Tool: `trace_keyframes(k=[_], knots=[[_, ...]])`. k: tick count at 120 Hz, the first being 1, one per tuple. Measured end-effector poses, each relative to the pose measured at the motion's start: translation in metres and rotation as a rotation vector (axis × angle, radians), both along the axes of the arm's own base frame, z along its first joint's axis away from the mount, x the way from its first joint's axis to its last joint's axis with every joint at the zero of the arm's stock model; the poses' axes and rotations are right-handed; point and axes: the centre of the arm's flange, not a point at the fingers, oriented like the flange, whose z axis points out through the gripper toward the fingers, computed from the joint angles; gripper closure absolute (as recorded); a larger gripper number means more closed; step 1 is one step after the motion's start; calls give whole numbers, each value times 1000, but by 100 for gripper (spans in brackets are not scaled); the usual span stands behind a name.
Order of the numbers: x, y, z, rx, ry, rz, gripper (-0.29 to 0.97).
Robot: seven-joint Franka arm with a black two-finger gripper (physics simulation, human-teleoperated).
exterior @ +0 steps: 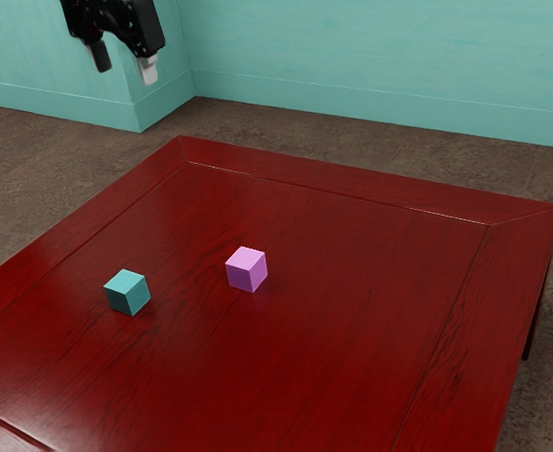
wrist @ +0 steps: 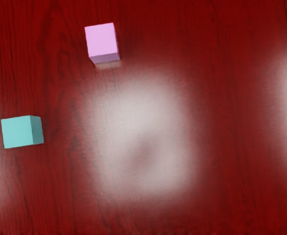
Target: Pick up the blue block with one arm, and put the blue block on the pink block with one arm
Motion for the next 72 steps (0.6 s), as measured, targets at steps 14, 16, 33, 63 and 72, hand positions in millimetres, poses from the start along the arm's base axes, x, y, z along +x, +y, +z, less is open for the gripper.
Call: trace_keyframes(k=[14, 16, 33, 63, 72], knots=[[-10, -18, -3, 11, 51, -42, 0], [-13, -18, -3, 12, 58, -44, 0], [2, -6, -104, 40, 220, -38, 0], [24, 147, -257, 6, 285, 229, 0], [21, 134, -280, 3, 246, 187, 0]])
